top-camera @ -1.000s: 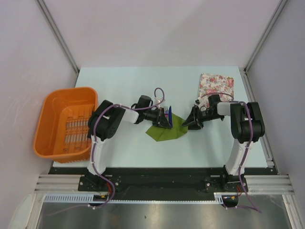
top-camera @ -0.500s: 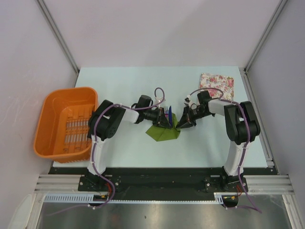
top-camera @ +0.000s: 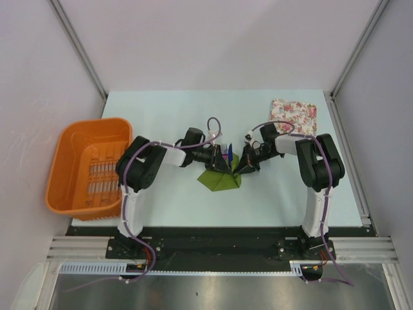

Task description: Place the utensils on the paper napkin and roll it up

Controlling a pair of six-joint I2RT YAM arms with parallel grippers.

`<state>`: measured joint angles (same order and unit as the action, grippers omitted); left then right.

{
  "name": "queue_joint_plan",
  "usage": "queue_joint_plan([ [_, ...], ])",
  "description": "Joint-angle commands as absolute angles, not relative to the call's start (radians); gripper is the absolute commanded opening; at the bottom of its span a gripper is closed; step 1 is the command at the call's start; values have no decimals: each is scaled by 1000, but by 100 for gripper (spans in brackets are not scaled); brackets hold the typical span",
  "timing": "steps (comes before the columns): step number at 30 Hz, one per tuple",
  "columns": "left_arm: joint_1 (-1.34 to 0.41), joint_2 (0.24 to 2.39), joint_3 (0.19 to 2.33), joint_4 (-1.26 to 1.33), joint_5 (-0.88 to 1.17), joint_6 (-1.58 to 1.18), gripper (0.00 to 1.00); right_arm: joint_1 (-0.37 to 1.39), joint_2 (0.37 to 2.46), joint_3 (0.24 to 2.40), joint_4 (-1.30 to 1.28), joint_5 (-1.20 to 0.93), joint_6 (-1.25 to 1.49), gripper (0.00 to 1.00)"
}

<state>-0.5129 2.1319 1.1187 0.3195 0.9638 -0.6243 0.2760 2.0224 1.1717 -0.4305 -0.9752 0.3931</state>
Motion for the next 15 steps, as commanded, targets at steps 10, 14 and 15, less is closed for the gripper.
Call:
queue_joint_plan([
  [10, -479, 1942, 989, 152, 966, -508, 25, 308, 2039, 1233, -374, -966, 436, 5],
  [14, -479, 1970, 997, 123, 947, -485, 22, 318, 2043, 1244, -380, -963, 437, 5],
  [15, -479, 1982, 1002, 111, 930, -467, 21, 319, 2045, 1247, -382, -963, 439, 5],
])
